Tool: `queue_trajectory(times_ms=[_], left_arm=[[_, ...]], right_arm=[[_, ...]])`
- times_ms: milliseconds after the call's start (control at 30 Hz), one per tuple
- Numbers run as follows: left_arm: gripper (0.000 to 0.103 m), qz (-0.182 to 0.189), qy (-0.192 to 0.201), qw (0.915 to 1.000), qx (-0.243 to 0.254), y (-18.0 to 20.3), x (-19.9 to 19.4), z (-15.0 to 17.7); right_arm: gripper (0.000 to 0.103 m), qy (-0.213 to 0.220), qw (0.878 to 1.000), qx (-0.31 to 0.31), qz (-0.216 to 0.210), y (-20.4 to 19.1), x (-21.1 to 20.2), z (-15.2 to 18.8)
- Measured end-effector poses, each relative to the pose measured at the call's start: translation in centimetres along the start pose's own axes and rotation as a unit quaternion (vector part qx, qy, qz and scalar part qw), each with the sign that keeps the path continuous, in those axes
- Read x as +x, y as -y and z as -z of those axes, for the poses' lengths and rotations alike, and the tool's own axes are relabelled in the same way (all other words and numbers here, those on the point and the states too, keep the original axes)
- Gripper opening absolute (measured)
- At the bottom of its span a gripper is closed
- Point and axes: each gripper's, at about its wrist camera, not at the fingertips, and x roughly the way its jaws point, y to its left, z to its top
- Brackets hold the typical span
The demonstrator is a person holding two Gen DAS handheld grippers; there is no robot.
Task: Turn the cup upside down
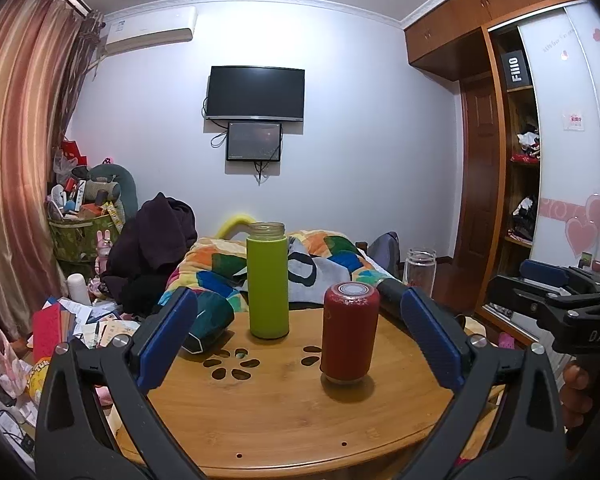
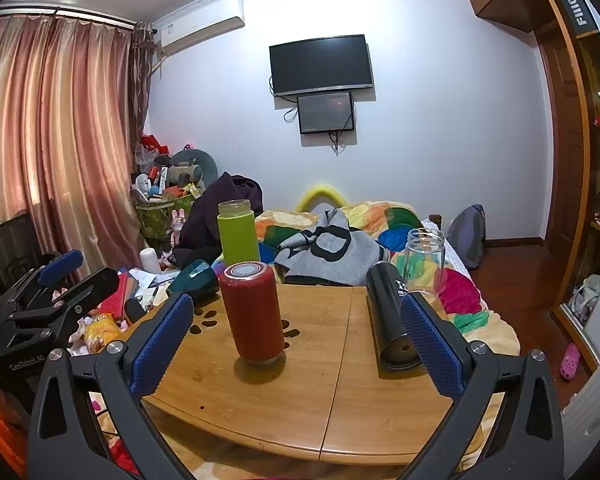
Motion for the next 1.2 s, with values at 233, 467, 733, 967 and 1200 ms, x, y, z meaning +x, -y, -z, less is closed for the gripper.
queue_trajectory(times_ms=[233, 467, 733, 967, 1200], left_arm=[[0.103, -0.008, -0.001, 0.9999, -0.006, -0.44, 0.10, 0.13], [0.103, -0.012, -0.003, 0.9999, -0.008, -0.55, 0.27, 0.27], [0.103, -0.015, -0.001, 0.9999, -0.008, -0.59, 0.09, 0.29], [0.103, -0.016, 0.000, 0.9999, -0.004, -0.47, 0.00, 0.31], [0.103, -0.016, 0.001, 0.9999, -0.003, -0.43, 0.00, 0.34]], right_arm=[[0.103, 0.000, 1.000, -0.001, 0.000, -0.12, -0.08, 0.03], [0.103, 0.000, 1.000, -0.001, 0.001, -0.16, -0.09, -0.02], [0.103, 0.004, 1.000, 0.003, -0.004, -0.35, -0.15, 0.13], [0.103, 0.005, 1.000, 0.003, -0.005, -0.24, -0.16, 0.11], [0.103, 0.007, 1.000, 0.002, -0.005, -0.24, -0.15, 0.04]])
